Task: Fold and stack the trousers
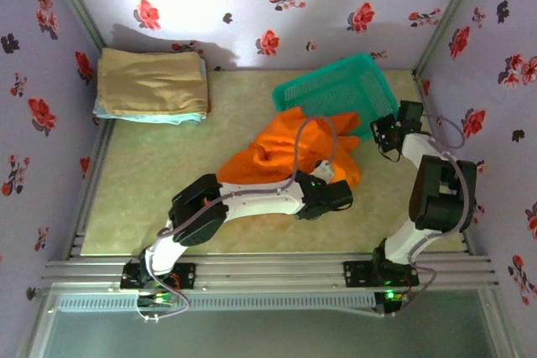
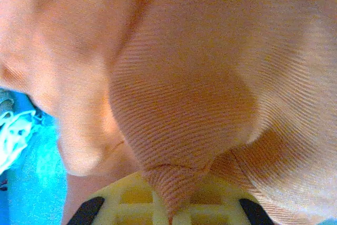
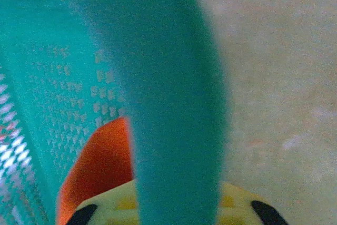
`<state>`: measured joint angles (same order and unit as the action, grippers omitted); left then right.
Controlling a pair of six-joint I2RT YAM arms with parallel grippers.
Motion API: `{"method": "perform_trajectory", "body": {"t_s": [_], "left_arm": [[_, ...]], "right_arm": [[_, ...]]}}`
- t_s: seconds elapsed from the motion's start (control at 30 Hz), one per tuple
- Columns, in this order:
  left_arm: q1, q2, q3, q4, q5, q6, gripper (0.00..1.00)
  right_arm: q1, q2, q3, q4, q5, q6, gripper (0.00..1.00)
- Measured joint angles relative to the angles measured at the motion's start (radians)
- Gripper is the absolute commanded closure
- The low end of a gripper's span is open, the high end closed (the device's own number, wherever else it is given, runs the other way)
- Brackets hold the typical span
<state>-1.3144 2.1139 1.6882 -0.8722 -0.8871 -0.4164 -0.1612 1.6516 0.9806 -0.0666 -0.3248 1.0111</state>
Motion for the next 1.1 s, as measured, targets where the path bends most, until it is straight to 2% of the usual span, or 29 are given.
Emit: {"method": "perform_trajectory", "body": {"t_s": [0.1, 0.23, 0.33, 0.5, 0.6, 0.7, 0.73, 0.8, 0.83, 0.87, 0.9, 1.0, 1.1], "left_arm": [[0.016, -0.090, -0.071, 0.011, -0.014, 0.009, 1.00], [0.109, -0.357, -0.169, 0.051, 0.019, 0.008, 1.00], [0.269, -0.643, -0.247, 0.106, 0.105, -0.012, 1.00], [0.618, -1.052, -0.420, 0.134, 0.246, -0.102, 1.00], [0.780, -1.171, -0.503, 0.091, 0.325, -0.165, 1.00], [0.913, -1.214, -0.590, 0.047, 0.401, -0.238, 1.00], [0.941, -1.221, -0.621, 0.035, 0.422, -0.264, 0.96], [0.981, -1.243, -0.694, 0.011, 0.459, -0.313, 0.39], [0.991, -1.260, -0.729, 0.005, 0.469, -0.340, 0.24], [1.001, -1.286, -0.769, 0.000, 0.478, -0.367, 0.10], [1.010, -1.321, -0.807, -0.008, 0.486, -0.395, 0.06], [1.019, -1.415, -0.861, -0.045, 0.507, -0.449, 0.09], [1.021, -1.493, -0.860, -0.076, 0.517, -0.468, 0.07]], "right_arm": [[0.004, -0.006, 0.014, -0.014, 0.021, 0.001, 1.00], [-0.003, -0.006, 0.032, -0.050, 0.042, 0.007, 1.00], [-0.023, -0.006, 0.056, -0.080, 0.065, 0.013, 1.00], [-0.079, 0.024, 0.131, -0.126, 0.116, 0.026, 1.00], [-0.114, 0.066, 0.189, -0.146, 0.139, 0.035, 1.00], [-0.135, 0.098, 0.240, -0.173, 0.151, 0.038, 1.00], [-0.139, 0.107, 0.253, -0.179, 0.153, 0.037, 0.90], [-0.141, 0.116, 0.267, -0.190, 0.153, 0.037, 0.71], [-0.141, 0.116, 0.267, -0.193, 0.154, 0.038, 0.62], [-0.142, 0.116, 0.267, -0.193, 0.153, 0.037, 0.59], [-0.143, 0.116, 0.268, -0.188, 0.153, 0.030, 0.55], [-0.146, 0.116, 0.269, -0.186, 0.146, 0.013, 0.40], [-0.147, 0.109, 0.269, -0.190, 0.142, -0.016, 0.37]]}}
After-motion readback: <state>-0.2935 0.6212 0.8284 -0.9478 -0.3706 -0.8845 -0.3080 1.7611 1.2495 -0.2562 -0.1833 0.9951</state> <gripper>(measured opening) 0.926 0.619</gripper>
